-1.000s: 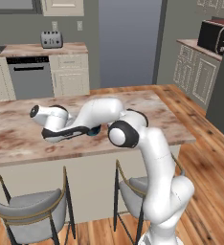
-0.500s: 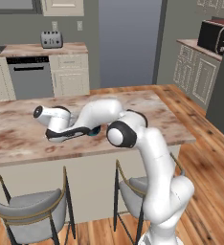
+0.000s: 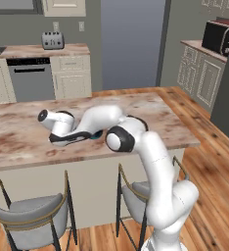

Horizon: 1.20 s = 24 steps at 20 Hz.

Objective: Stack the yogurt containers by placing the smaller containers on top of the larger containers.

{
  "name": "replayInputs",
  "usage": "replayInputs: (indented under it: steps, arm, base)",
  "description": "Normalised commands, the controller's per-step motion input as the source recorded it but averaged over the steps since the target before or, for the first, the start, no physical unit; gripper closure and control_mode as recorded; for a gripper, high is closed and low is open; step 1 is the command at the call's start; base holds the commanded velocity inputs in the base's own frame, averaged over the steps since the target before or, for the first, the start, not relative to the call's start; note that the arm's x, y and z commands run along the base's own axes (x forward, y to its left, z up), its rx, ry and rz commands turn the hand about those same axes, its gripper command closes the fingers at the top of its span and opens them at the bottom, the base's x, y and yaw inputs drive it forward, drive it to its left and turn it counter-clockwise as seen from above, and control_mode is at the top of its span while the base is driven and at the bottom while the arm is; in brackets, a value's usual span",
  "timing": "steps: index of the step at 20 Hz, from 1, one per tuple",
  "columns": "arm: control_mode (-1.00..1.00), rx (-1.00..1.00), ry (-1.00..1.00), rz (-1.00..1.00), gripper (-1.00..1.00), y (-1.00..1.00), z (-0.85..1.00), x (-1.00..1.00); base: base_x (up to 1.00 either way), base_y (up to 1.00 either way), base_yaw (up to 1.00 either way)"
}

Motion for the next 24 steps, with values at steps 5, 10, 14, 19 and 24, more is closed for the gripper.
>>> replayInputs:
  steps: [5, 10, 14, 19, 24]
  arm:
    - [-1.00, -0.02, 0.09, 0.00, -1.00, 0.29, -0.27, 0.24]
    - [-1.00, -0.01, 0.08, 0.00, -1.00, 0.31, -0.18, 0.32]
    - [-1.00, 0.00, 0.02, 0.00, -1.00, 0.24, -0.10, 0.34]
    - [-1.00, 0.00, 0.01, 0.00, -1.00, 0.19, -0.14, 0.30]
    - [-1.00, 0.00, 0.00, 0.00, 1.00, 0.19, -0.13, 0.23]
  base:
    - [0.00, 0.00, 0.00]
    - [0.00, 0.00, 0.00]
    - [0.00, 0.00, 0.00]
    - [0.00, 0.00, 0.00]
    - [0.00, 0.00, 0.00]
